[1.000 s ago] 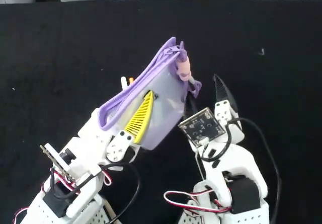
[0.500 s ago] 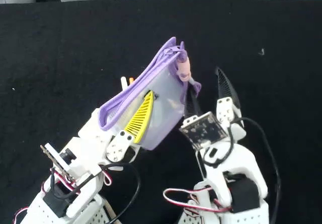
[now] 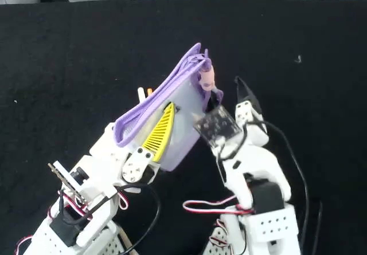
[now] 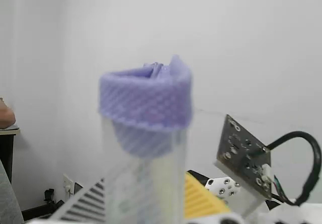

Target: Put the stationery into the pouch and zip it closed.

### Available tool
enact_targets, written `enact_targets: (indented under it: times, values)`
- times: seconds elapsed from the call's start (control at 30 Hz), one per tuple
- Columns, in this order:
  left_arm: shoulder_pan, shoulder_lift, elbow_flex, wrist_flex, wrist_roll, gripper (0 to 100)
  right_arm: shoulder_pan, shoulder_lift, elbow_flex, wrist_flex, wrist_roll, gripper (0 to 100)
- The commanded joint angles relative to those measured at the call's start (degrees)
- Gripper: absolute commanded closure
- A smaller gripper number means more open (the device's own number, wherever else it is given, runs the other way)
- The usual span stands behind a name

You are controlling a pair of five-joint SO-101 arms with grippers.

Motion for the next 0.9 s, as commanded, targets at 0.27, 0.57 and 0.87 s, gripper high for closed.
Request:
enact_targets:
  times: [0.27, 0.57, 0.87]
  values:
    - [5.23, -0.79, -0.92, -0.18, 0.53, 97, 0.88, 18.33, -19.30, 5.19, 0.35, 92.1]
    - [5.14, -0.79, -0.92, -0.09, 0.53, 97, 9.85, 18.24, -27.21, 10.55, 0.35, 98.7]
    - [1.71, -0.26, -1.54, 4.40, 0.70, 96, 14.68, 17.10, -38.90, 20.04, 0.79, 98.7]
